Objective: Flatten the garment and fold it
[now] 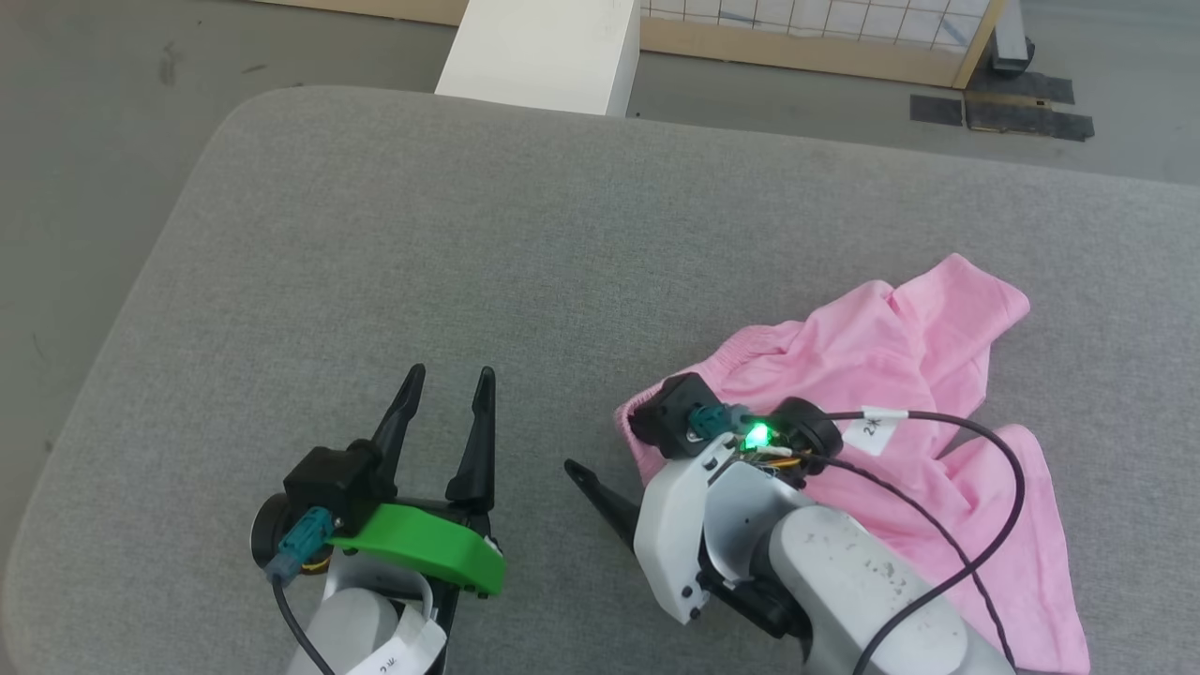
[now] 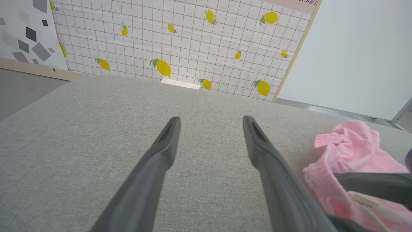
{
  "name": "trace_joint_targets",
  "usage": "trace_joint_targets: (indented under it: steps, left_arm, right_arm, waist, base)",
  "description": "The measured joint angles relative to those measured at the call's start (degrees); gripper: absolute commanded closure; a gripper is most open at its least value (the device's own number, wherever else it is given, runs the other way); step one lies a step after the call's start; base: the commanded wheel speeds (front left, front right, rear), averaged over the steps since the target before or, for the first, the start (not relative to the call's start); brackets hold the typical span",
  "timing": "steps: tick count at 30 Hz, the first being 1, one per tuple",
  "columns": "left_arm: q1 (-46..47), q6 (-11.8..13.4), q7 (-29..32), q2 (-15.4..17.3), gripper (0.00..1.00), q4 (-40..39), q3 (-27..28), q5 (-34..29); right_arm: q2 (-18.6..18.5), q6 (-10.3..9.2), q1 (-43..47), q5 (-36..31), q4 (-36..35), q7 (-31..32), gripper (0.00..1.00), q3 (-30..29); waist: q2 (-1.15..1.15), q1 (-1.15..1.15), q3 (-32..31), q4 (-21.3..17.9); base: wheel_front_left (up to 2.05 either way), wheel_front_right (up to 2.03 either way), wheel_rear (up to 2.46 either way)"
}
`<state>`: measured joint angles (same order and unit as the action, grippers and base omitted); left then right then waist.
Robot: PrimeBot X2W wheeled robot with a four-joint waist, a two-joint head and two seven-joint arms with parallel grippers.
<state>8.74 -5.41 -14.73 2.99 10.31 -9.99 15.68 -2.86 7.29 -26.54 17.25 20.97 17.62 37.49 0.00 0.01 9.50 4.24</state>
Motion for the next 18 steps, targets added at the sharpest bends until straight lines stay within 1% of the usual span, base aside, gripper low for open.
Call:
trace_joint_targets:
  steps: [4,7,9,13,15,18]
  left_arm:
    - [-0.19,0.03,0.00,0.00,0.00,0.30,0.49,-0.01]
    - [-0.94,0.18,0.00,0.00,0.00,0.33,1.66,-0.15]
    - [-1.59,0.18,0.00,0.00,0.00,0.32,2.13,-0.25]
    - [-2.84,0.15,0.00,0.00,0.00,0.27,2.52,-0.56]
    - [-3.43,0.13,0.00,0.00,0.00,0.29,2.74,-0.56]
    - [-4.02,-0.02,0.00,0.00,0.00,0.29,2.78,-0.56]
  right_arm:
    - [-0.02,0.00,0.73,5.17,-0.46,-0.01,0.00,-0.78]
    - [0.05,0.00,3.58,6.66,-3.22,-1.37,0.00,-4.16]
    - [0.01,0.00,6.15,6.58,-6.13,-2.61,0.00,-7.27]
    - [-0.34,0.00,13.34,4.09,-13.48,-5.09,0.00,-16.95]
    - [-0.41,0.00,17.73,3.14,-16.72,-4.90,0.00,-22.18]
    - [-0.42,0.00,23.26,0.66,-20.09,-2.32,0.00,-27.59]
  waist:
    - [0.00,0.00,-0.94,-0.14]
    - [0.00,-0.01,-2.15,-0.72]
    - [0.00,-0.01,-2.97,-1.26]
    - [0.00,-0.01,-4.65,-2.68]
    - [0.00,-0.01,-5.42,-3.54]
    - [0.00,-0.01,-6.40,-4.81]
  base:
    - [0.00,0.00,0.00]
    - [0.00,0.00,0.00]
    - [0.00,0.00,0.00]
    - [0.00,0.00,0.00]
    - [0.00,0.00,0.00]
    - [0.00,0.00,0.00]
